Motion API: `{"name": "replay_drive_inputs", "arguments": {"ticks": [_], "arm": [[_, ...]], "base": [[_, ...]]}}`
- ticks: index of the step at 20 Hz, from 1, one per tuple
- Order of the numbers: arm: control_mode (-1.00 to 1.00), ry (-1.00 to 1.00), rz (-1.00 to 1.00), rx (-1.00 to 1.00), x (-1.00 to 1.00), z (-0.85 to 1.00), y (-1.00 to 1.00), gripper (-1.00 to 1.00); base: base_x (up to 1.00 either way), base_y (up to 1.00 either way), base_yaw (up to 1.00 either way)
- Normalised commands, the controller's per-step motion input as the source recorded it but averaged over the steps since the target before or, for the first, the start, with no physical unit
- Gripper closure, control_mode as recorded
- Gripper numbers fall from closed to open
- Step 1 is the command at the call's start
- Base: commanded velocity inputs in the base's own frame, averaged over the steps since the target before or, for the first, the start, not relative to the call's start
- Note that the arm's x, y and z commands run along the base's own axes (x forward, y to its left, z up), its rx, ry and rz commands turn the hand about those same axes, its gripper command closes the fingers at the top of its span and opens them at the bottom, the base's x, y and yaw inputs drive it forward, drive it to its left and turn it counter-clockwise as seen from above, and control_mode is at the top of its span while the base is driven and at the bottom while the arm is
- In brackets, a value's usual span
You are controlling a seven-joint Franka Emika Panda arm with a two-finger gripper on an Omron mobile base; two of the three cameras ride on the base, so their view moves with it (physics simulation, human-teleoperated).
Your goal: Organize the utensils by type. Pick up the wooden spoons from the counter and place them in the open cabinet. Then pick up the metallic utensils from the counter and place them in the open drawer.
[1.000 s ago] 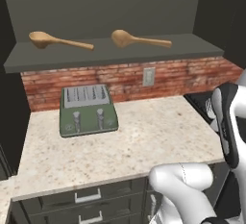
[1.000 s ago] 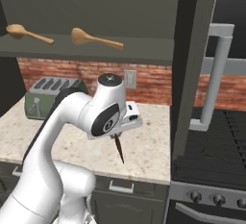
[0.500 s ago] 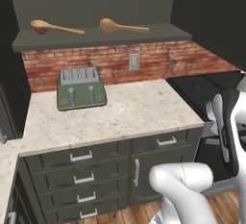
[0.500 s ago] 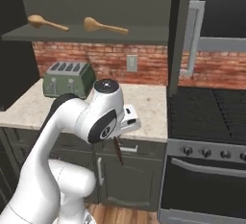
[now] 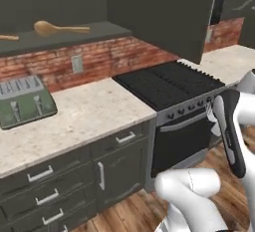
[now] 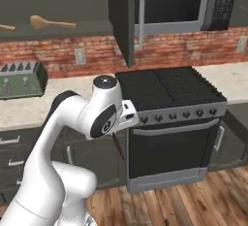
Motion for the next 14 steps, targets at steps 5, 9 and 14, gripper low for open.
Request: {"name": "replay_drive_inputs", "arguments": {"ticks": [5,9,14], "arm": [[1.0,0.0,0.0,0.0,0.0,0.0,0.0,1.0],[1.0,0.0,0.0,0.0,0.0,0.0,0.0,1.0],[1.0,0.0,0.0,0.0,0.0,0.0,0.0,1.0]], "base": [[0.01,0.0,-1.0],[0.09,-0.04,-0.96],[0.43,-0.01,-0.72]]}}
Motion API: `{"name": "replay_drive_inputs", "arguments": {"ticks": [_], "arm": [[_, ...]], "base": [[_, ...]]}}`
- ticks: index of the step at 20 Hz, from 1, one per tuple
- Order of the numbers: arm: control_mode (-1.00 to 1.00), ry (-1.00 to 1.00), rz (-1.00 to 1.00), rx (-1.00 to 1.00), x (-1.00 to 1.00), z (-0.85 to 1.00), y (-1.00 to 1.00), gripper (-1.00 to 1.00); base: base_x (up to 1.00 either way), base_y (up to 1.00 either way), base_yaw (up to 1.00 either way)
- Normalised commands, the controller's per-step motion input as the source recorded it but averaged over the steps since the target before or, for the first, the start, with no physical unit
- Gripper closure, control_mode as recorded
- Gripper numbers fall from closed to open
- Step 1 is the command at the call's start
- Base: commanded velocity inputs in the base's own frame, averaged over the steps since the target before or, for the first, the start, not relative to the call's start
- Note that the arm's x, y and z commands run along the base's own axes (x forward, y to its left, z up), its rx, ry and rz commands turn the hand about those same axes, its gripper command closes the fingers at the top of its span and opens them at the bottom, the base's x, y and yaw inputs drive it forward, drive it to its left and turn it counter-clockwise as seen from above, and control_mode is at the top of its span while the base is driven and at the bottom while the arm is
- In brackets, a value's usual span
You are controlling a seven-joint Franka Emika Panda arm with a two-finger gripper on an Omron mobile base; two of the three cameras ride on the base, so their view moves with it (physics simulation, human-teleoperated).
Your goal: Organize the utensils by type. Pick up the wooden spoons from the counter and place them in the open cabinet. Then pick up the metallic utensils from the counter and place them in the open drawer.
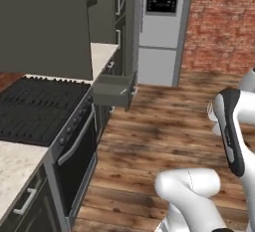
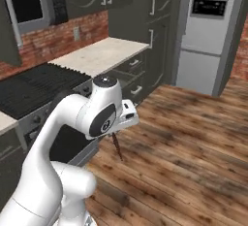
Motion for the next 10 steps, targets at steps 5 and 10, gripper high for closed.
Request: {"name": "replay_drive_inputs", "arguments": {"ticks": [5,10], "arm": [[1.0,0.0,0.0,0.0,0.0,0.0,0.0,1.0],[1.0,0.0,0.0,0.0,0.0,0.0,0.0,1.0]], "base": [[0.74,0.0,-0.48],[0.96,-0.02,-0.14]]}}
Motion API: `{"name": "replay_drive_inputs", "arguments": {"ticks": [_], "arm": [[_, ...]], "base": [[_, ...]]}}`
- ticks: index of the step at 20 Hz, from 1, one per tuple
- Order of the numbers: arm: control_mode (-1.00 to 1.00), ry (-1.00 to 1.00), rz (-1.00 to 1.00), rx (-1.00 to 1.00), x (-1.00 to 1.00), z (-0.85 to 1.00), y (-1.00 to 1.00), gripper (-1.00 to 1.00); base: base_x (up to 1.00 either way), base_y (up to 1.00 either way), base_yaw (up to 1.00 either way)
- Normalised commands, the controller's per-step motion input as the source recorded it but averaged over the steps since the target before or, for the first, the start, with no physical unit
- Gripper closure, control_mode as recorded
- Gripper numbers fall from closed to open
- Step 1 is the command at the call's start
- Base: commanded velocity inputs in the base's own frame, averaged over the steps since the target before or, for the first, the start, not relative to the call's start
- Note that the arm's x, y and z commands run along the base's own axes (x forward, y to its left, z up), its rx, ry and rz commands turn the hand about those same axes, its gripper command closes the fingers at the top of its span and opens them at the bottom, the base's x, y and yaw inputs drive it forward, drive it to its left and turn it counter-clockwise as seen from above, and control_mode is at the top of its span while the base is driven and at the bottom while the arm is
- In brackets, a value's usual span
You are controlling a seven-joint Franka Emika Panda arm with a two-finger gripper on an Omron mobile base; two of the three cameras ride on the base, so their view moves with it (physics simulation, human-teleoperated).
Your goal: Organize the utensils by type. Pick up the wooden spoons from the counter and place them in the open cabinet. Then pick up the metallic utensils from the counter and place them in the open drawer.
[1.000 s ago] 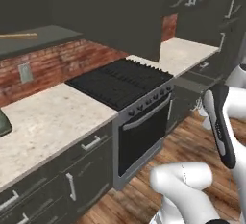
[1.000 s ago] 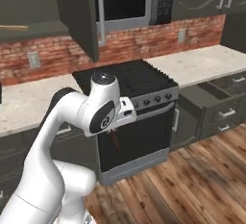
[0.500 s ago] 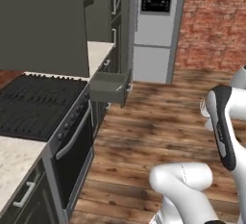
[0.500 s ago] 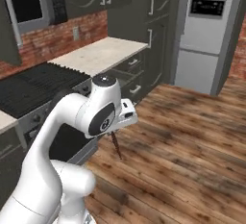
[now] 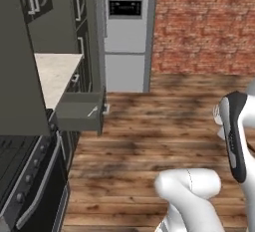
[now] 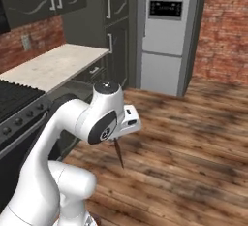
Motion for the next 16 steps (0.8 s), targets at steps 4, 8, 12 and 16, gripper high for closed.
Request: {"name": "replay_drive_inputs", "arguments": {"ticks": [4,8,12,16], "arm": [[1.0,0.0,0.0,0.0,0.0,0.0,0.0,1.0],[1.0,0.0,0.0,0.0,0.0,0.0,0.0,1.0],[1.0,0.0,0.0,0.0,0.0,0.0,0.0,1.0],[1.0,0.0,0.0,0.0,0.0,0.0,0.0,1.0]], "base": [[0.8,-0.24,0.0],[0.84,0.07,-0.04],[0.76,0.4,-0.08],[0.46,0.48,-0.14]]}}
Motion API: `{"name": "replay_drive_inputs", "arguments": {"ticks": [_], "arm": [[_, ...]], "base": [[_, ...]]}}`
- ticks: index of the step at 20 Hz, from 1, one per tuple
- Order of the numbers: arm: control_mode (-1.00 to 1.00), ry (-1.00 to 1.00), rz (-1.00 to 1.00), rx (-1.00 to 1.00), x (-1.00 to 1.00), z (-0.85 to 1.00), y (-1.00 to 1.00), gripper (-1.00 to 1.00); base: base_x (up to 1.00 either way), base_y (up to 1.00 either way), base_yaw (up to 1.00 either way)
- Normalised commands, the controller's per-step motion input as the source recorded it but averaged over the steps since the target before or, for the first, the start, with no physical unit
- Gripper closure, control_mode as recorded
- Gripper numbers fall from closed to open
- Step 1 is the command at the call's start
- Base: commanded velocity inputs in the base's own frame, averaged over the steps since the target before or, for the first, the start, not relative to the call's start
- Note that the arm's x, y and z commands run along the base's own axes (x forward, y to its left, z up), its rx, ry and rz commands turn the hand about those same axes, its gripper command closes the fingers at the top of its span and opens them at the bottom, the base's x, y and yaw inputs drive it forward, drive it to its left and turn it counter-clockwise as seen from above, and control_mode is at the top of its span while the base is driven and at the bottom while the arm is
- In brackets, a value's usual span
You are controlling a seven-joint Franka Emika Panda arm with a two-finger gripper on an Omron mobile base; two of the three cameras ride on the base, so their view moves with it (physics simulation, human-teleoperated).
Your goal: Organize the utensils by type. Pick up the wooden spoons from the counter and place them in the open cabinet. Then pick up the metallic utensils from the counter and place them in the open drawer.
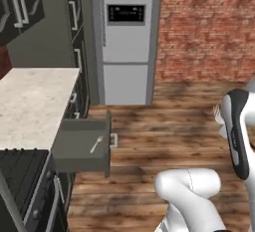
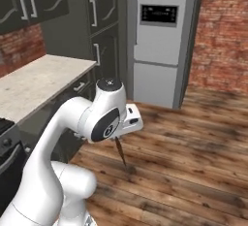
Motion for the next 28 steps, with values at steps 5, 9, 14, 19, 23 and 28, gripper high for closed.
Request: {"name": "replay_drive_inputs", "arguments": {"ticks": [5,9,14,19,23,28], "arm": [[1.0,0.0,0.0,0.0,0.0,0.0,0.0,1.0],[1.0,0.0,0.0,0.0,0.0,0.0,0.0,1.0],[1.0,0.0,0.0,0.0,0.0,0.0,0.0,1.0],[1.0,0.0,0.0,0.0,0.0,0.0,0.0,1.0],[1.0,0.0,0.0,0.0,0.0,0.0,0.0,1.0],[1.0,0.0,0.0,0.0,0.0,0.0,0.0,1.0]], "base": [[0.26,0.65,-0.31],[0.5,0.53,-0.12],[0.6,0.29,0.0],[0.58,0.13,0.01],[0.31,0.19,0.01],[0.23,0.23,0.0]]}}
